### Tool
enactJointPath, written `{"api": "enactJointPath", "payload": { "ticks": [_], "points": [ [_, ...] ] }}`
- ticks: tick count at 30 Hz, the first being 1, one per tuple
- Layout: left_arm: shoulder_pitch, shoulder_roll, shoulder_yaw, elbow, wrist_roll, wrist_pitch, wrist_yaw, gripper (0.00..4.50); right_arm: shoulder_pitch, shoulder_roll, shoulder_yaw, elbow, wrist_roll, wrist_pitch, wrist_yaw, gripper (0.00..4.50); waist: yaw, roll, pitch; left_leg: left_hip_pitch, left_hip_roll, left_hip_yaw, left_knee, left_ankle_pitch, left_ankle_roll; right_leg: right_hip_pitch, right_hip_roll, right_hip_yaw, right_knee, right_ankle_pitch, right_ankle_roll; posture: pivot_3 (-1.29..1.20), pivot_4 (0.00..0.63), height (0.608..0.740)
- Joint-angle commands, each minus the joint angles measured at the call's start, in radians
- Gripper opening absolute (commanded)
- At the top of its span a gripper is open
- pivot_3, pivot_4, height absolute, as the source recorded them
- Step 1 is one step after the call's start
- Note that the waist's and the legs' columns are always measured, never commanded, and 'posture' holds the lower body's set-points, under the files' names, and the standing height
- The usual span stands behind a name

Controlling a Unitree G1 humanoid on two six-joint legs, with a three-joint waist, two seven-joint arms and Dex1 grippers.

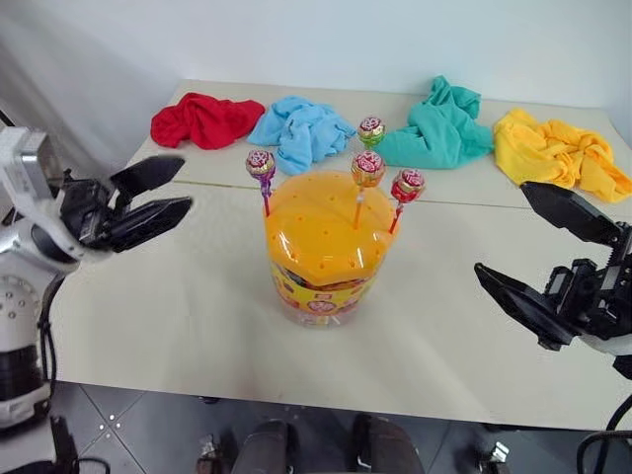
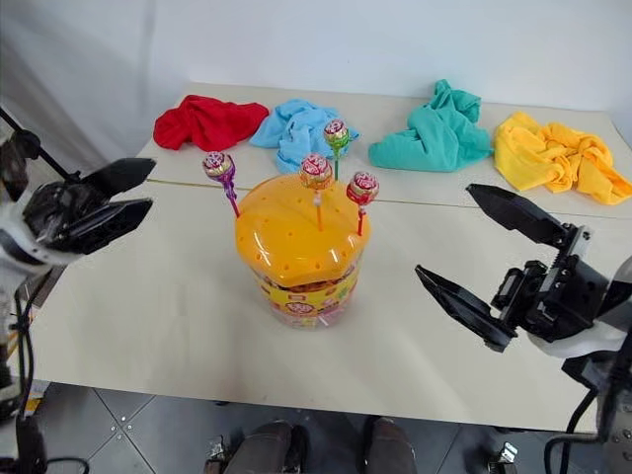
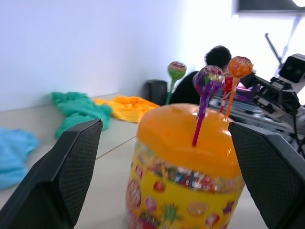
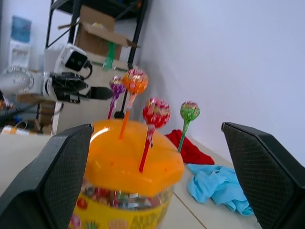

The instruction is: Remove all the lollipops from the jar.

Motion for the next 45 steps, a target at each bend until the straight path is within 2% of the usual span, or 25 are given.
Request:
{"api": "enactJointPath", "payload": {
  "ticks": [1, 3, 6, 9, 14, 20, 23, 26, 29, 32, 34, 36, 40, 43, 45],
  "points": [
    [-0.073, -0.015, -0.073, -0.008, 0.039, -0.007, -0.058, 4.48, -0.015, 0.000, 0.028, -0.082, 0.020, 0.010, -0.053, 4.50, -0.002, 0.000, 0.000, 0.000, 0.000, 0.001, 0.000, 0.000, 0.000, 0.000, 0.000, 0.000, -0.001, 0.000, 0.000, 0.00, 0.150, 0.740],
    [-0.103, -0.033, -0.114, 0.014, 0.086, -0.035, -0.073, 4.48, -0.008, 0.006, 0.040, -0.086, 0.003, 0.011, -0.056, 4.50, -0.003, 0.000, 0.000, 0.000, 0.002, 0.001, 0.000, 0.000, 0.000, 0.000, 0.003, 0.001, -0.001, 0.000, 0.000, 0.00, 0.150, 0.740],
    [-0.142, -0.064, -0.139, 0.036, 0.096, -0.029, -0.088, 3.96, -0.005, 0.010, 0.046, -0.087, -0.010, 0.008, -0.064, 4.50, -0.004, 0.000, 0.000, 0.001, 0.003, 0.005, 0.000, 0.000, 0.000, -0.001, 0.007, 0.005, -0.002, 0.000, 0.000, 0.00, 0.150, 0.740],
    [-0.158, -0.061, -0.143, 0.035, 0.054, 0.057, -0.104, 3.17, 0.008, 0.010, 0.042, -0.095, -0.005, 0.008, -0.068, 4.50, -0.005, 0.000, 0.000, 0.001, 0.007, 0.009, 0.001, 0.000, -0.001, -0.003, 0.009, 0.009, -0.001, 0.000, 0.000, 0.00, 0.150, 0.740],
    [-0.166, -0.069, -0.129, 0.040, 0.054, 0.090, -0.119, 1.68, 0.029, 0.011, 0.042, -0.107, -0.005, 0.004, -0.073, 4.50, -0.004, -0.001, 0.000, 0.001, 0.008, 0.011, 0.001, -0.001, 0.000, -0.004, 0.010, 0.012, -0.001, 0.000, 0.000, 0.00, 0.150, 0.740],
    [-0.211, -0.124, -0.075, 0.057, -0.017, 0.133, -0.076, 0.02, 0.042, 0.019, 0.055, -0.110, 0.003, 0.005, -0.080, 4.50, -0.002, -0.001, 0.000, 0.001, 0.008, 0.012, 0.002, -0.001, 0.000, -0.004, 0.010, 0.014, -0.001, 0.000, 0.000, 0.00, 0.150, 0.740],
    [-0.268, -0.173, 0.012, 0.094, -0.136, 0.195, 0.040, 0.02, 0.035, 0.013, 0.084, -0.104, 0.018, 0.015, -0.059, 4.50, -0.002, -0.001, 0.000, 0.000, 0.009, 0.011, 0.006, -0.003, 0.001, -0.004, 0.010, 0.015, 0.000, 0.000, 0.000, 0.00, 0.150, 0.740],
    [-0.300, -0.200, 0.091, 0.137, -0.195, 0.222, 0.174, 0.02, 0.016, -0.009, 0.104, -0.091, 0.017, 0.018, -0.010, 4.50, -0.004, -0.001, 0.000, 0.000, 0.011, 0.012, 0.011, -0.006, 0.001, -0.004, 0.011, 0.017, 0.002, 0.000, 0.000, 0.00, 0.150, 0.740],
    [-0.195, 0.024, 0.064, 0.276, 0.036, 0.262, 0.268, 0.02, 0.012, -0.120, 0.168, -0.053, -0.037, 0.032, 0.241, 4.50, -0.020, -0.001, 0.000, 0.002, 0.012, 0.015, 0.010, -0.006, 0.002, -0.004, 0.013, 0.019, 0.002, 0.000, 0.000, 0.00, 0.150, 0.740],
    [-0.070, 0.140, 0.015, 0.269, 0.133, 0.271, 0.242, 0.02, 0.026, -0.150, 0.175, -0.024, -0.062, 0.017, 0.336, 4.50, -0.031, -0.001, 0.000, 0.004, 0.014, 0.018, 0.008, -0.008, 0.000, -0.006, 0.016, 0.020, 0.002, 0.000, 0.000, 0.00, 0.150, 0.740],
    [0.148, 0.248, -0.007, 0.211, 0.207, 0.305, 0.199, 0.02, 0.032, -0.152, 0.184, 0.043, -0.109, -0.009, 0.416, 4.50, -0.030, -0.001, 0.000, 0.002, 0.015, 0.017, 0.008, -0.009, 0.000, -0.007, 0.016, 0.020, 0.001, 0.000, -0.001, 0.00, 0.150, 0.740],
    [0.280, 0.292, 0.005, 0.161, 0.238, 0.325, 0.201, 0.02, 0.038, -0.150, 0.187, 0.083, -0.138, -0.023, 0.465, 4.50, -0.029, -0.002, 0.001, 0.001, 0.016, 0.019, 0.009, -0.013, 0.000, -0.010, 0.016, 0.021, 0.002, 0.000, -0.001, 0.00, 0.150, 0.740],
    [0.457, 0.297, 0.058, 0.020, 0.250, 0.361, 0.224, 0.02, 0.035, -0.140, 0.187, 0.153, -0.177, -0.034, 0.506, 4.50, -0.007, -0.006, 0.001, -0.005, 0.016, 0.018, 0.013, -0.015, 0.001, -0.013, 0.014, 0.022, 0.001, 0.000, -0.001, 0.00, 0.150, 0.740],
    [0.510, 0.282, 0.072, -0.017, 0.275, 0.350, 0.240, 0.70, 0.024, -0.130, 0.176, 0.186, -0.181, -0.023, 0.495, 4.50, 0.001, -0.006, 0.001, -0.005, 0.015, 0.016, 0.013, -0.016, -0.001, -0.013, 0.010, 0.026, -0.001, -0.001, -0.002, 0.00, 0.150, 0.740],
    [0.547, 0.283, 0.072, -0.013, 0.307, 0.307, 0.216, 1.32, 0.017, -0.119, 0.163, 0.193, -0.162, 0.004, 0.457, 4.50, -0.001, -0.006, 0.001, -0.004, 0.016, 0.016, 0.013, -0.018, -0.006, -0.014, 0.009, 0.027, -0.001, -0.002, -0.004, 0.00, 0.150, 0.740]
  ]
}}
